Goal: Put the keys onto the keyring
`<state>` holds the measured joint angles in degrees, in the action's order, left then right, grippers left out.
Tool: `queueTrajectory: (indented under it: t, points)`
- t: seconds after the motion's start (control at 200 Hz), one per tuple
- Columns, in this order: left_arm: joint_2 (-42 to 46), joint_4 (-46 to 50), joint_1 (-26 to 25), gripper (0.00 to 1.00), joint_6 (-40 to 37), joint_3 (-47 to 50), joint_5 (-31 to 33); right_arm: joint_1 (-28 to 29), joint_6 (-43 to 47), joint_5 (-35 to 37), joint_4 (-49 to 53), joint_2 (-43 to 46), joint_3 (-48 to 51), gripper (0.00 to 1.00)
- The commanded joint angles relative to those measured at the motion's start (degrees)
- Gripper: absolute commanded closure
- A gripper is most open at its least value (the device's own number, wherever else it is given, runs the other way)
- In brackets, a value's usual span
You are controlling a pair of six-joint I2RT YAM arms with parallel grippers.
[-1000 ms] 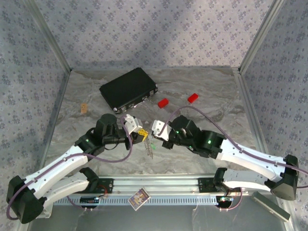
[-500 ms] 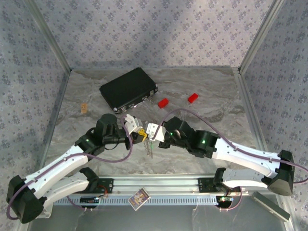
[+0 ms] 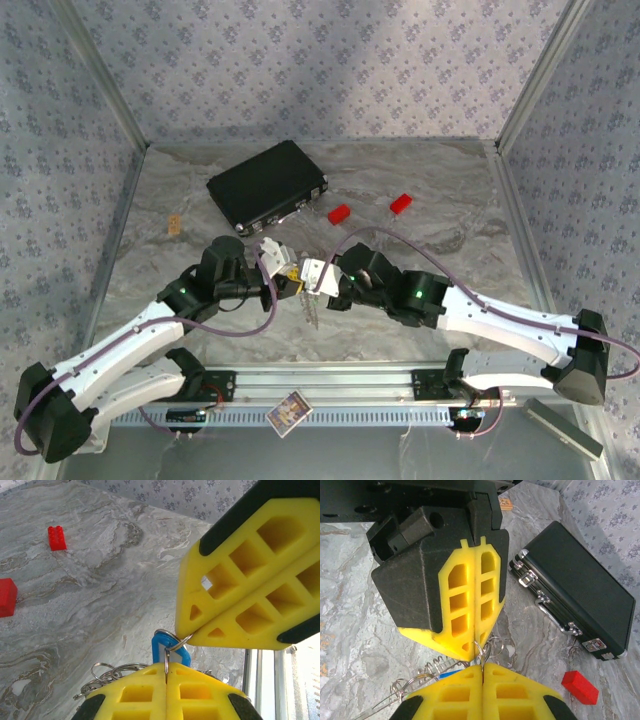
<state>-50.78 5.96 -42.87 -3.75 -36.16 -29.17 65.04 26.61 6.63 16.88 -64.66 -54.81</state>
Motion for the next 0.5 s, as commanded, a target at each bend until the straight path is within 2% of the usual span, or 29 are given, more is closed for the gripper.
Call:
queueTrajectory:
  t: [0.0,0.5]
  points:
    - [0.3,-1.7,-0.4,1.0,-0.3,-1.8,-1.7,0.3,-0.1,-0.3,-0.6,-0.4,-2.2,1.0]
    - [0.4,-1.7,-0.4,1.0,-0.3,-1.8,-1.8,1.1,0.3,1.4,-1.1,-1.1,-2.2,1.0]
